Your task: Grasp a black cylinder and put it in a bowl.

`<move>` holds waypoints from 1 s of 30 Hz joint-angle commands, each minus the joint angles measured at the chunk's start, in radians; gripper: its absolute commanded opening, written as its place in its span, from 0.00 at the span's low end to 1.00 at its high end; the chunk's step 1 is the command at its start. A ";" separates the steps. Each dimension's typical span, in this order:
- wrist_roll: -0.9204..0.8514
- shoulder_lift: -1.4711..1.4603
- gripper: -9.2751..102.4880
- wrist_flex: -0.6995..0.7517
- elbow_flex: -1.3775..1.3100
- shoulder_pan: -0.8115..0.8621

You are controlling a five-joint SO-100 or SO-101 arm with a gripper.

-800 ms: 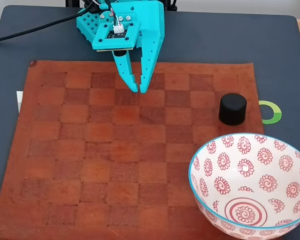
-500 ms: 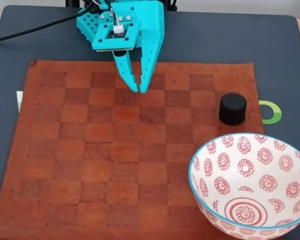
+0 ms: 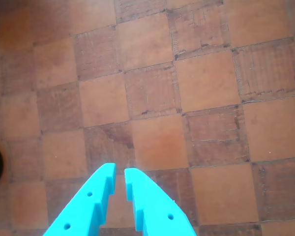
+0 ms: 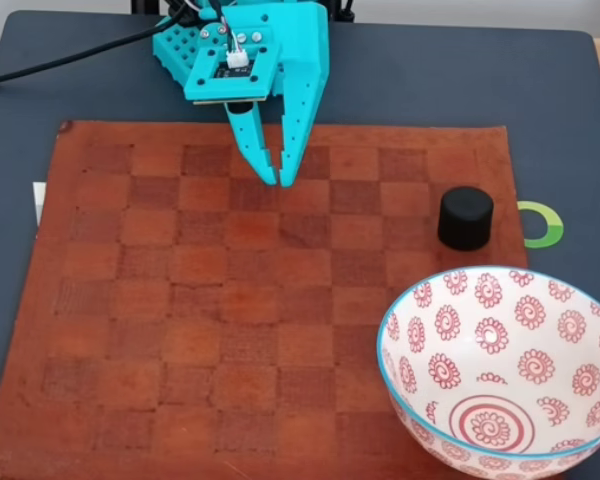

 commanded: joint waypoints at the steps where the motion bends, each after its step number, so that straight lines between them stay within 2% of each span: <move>1: 0.005 0.052 0.08 -0.011 -0.014 -0.009; 18: -0.005 0.035 0.08 0.009 -0.179 -0.008; 24: -0.005 0.035 0.08 0.141 -0.276 0.003; 30: -0.006 0.028 0.08 0.173 -0.350 0.003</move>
